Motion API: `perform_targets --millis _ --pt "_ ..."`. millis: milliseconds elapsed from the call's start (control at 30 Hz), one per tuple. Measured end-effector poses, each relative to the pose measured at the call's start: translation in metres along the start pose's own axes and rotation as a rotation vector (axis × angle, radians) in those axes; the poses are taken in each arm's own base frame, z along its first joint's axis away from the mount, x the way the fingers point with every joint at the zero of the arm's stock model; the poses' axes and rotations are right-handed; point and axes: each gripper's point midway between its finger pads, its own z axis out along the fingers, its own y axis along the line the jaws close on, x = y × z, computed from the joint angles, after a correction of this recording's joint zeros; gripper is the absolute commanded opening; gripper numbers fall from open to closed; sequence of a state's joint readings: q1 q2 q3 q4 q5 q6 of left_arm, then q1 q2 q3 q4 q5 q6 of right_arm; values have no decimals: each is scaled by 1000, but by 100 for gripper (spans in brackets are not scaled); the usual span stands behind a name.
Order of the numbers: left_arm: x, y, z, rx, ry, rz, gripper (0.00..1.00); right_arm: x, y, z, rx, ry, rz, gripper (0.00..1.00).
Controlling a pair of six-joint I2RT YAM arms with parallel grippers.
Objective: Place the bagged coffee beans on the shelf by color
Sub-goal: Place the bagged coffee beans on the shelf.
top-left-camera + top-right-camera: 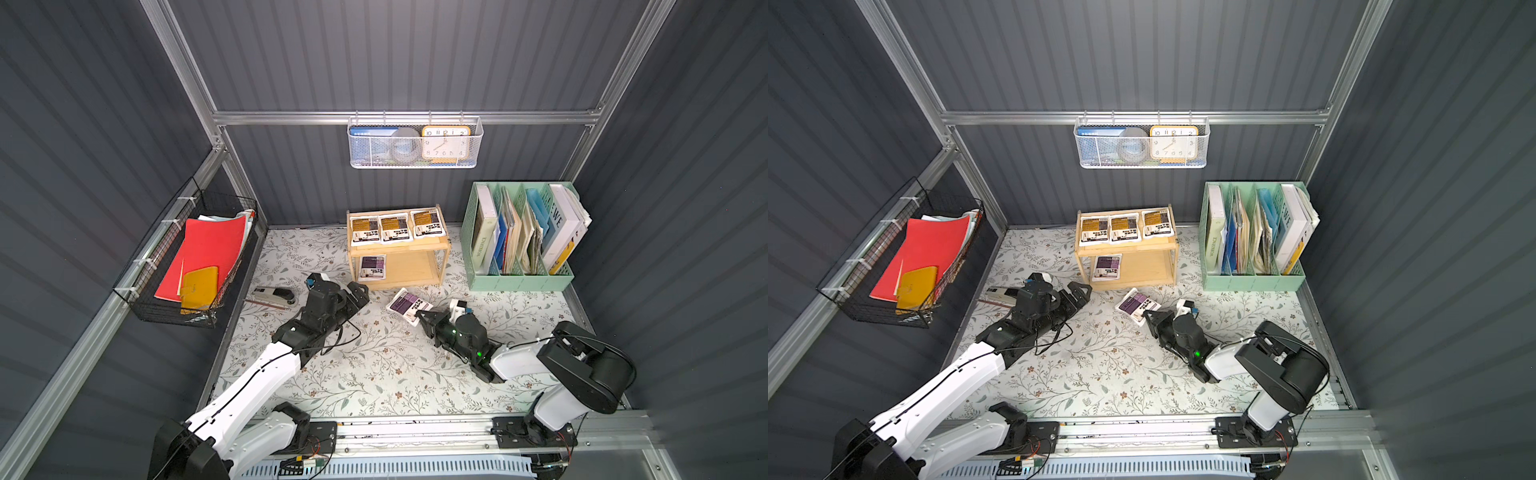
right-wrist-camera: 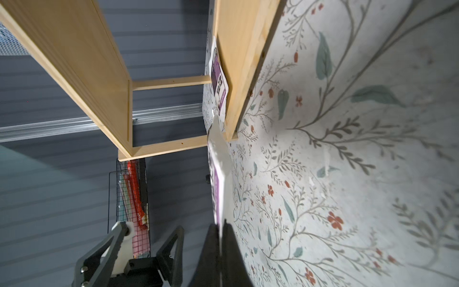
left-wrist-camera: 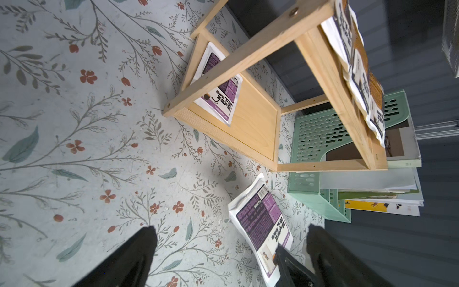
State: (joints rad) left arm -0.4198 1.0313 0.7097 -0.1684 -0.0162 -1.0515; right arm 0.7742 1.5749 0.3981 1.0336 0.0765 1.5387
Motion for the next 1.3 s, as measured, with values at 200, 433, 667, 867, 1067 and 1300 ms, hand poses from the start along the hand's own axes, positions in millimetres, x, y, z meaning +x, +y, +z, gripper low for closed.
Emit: perform_targets --millis 200,433,667,867,1067,1300 --pt "4 -9 8 71 50 -72 100 -16 16 15 -8 -121 -13 0" --pt "10 -2 19 118 123 -138 100 -35 -3 38 29 -276 -14 0" --pt "17 3 28 128 189 -140 100 -53 -1 63 6 -410 22 0" --pt "31 12 39 111 258 -99 100 -61 16 87 -48 -475 62 0" --pt "34 11 41 121 282 -56 100 -74 11 108 -33 -540 87 0" --pt "33 7 41 135 282 -36 100 -91 3 133 -4 -590 105 0"
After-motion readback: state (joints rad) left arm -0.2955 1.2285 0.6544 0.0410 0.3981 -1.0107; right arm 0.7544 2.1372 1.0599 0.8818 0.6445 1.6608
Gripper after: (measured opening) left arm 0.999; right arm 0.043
